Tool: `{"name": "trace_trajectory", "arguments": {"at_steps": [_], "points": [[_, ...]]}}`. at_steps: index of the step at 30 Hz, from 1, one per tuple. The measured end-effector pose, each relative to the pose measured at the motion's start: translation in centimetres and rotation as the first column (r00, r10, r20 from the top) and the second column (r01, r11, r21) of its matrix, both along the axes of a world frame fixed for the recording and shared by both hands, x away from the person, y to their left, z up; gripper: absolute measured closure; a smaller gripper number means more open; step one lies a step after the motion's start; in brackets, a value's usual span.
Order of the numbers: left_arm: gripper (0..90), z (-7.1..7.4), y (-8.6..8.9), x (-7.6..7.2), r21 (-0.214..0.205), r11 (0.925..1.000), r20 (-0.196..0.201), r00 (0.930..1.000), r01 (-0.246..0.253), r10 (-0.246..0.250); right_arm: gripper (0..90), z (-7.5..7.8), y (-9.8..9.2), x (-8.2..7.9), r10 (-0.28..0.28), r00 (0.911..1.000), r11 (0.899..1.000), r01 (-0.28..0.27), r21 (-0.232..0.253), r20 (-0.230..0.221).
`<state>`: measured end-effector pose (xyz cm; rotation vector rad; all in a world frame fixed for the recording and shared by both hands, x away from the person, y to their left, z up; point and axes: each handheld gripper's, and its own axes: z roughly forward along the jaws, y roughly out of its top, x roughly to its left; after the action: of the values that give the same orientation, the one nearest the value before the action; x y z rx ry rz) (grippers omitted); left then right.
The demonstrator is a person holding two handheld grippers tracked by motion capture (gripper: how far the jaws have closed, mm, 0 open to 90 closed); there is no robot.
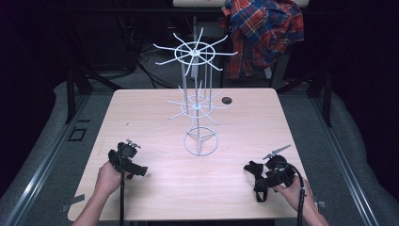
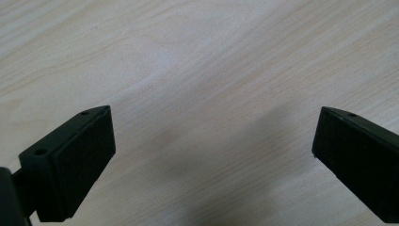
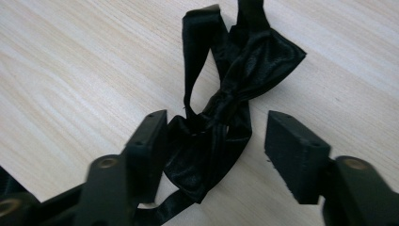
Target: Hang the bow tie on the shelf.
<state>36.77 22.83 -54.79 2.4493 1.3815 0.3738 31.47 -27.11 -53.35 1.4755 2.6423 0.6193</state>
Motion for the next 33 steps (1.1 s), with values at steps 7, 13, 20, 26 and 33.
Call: {"name": "trace_trajectory", "arguments": {"at_steps": [7, 13, 20, 26, 33], "points": [[0.0, 0.0, 0.0, 0.0, 0.003, 1.0, -0.002, 1.0, 0.001, -0.001, 53.3, -0.5, 0.5, 0.2, 0.004, 1.0, 0.999, -0.004, -0.044, -0.003], [0.0, -0.1, 0.0, 0.0, 0.0, 1.0, -0.004, 1.0, 0.001, -0.001, 59.6, -1.2, 0.7, 0.2, -0.007, 1.0, 0.999, 0.007, -0.045, 0.0], [0.0, -0.2, -0.1, 0.0, 0.004, 1.0, -0.007, 1.0, 0.003, -0.003, 69.3, -1.3, 0.9, 0.2, 0.015, 0.9999, 0.997, -0.014, -0.072, 0.005], [0.1, -0.2, -0.1, 0.0, 0.009, 0.9999, -0.008, 1.0, 0.005, -0.005, 75.1, -1.1, 1.1, 0.0, 0.031, 0.999, 0.995, -0.028, -0.097, 0.033], [0.1, -0.2, -0.1, 0.1, 0.011, 0.9999, -0.012, 0.9999, 0.006, -0.006, 76.5, -0.3, 0.9, -0.2, 0.031, 0.9952, 0.994, -0.021, -0.108, 0.092]]}}
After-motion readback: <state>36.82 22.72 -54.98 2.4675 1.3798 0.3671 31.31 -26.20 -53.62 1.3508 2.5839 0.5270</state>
